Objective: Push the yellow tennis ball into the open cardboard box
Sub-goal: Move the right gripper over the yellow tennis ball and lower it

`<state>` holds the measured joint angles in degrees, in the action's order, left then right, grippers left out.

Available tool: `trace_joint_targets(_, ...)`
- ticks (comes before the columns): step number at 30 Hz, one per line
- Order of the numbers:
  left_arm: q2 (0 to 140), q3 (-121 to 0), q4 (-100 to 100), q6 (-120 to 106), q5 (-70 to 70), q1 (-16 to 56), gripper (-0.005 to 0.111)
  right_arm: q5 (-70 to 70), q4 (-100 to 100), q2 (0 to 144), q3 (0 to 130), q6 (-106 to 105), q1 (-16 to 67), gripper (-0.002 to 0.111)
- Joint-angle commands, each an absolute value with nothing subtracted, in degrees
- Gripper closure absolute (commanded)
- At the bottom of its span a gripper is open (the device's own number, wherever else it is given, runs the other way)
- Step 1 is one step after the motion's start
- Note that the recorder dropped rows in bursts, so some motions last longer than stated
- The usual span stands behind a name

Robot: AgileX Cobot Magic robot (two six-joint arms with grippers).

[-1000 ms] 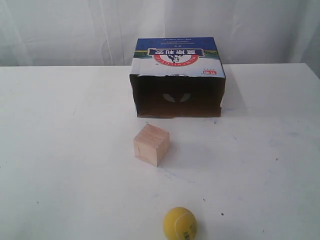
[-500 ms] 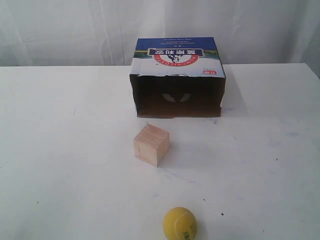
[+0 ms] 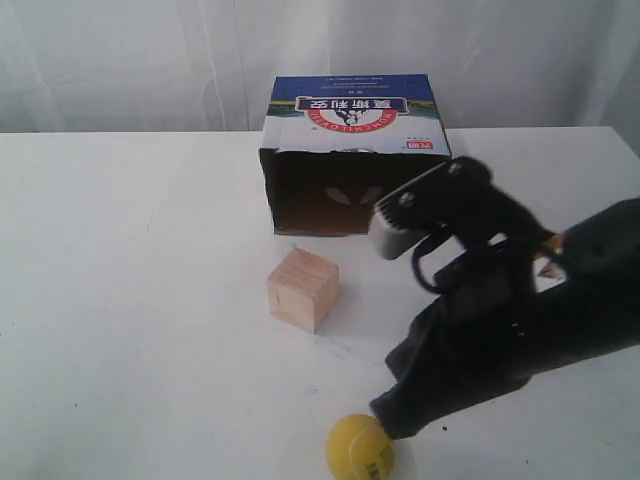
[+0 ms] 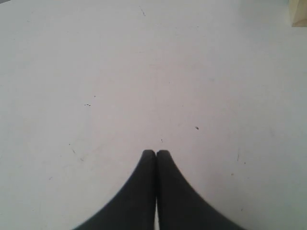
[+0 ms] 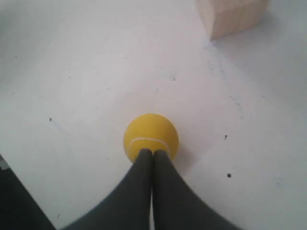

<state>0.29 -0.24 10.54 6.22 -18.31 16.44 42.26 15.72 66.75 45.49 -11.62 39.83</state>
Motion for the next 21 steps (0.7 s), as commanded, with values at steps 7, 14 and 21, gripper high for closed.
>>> trace_joint_targets(7,0.00,0.00,10.73,6.09,-18.90,16.73,0.107,36.74,15.75,78.94,45.82,-11.58,47.26,0.108)
trace_joint_targets(14,0.00,0.00,10.73,6.09,-18.90,16.73,0.107,35.98,15.75,83.22,45.82,-11.44,48.64,0.108)
trace_joint_targets(21,0.00,0.00,10.73,6.09,-18.90,16.73,0.107,35.42,13.68,86.99,45.82,-9.99,48.64,0.108)
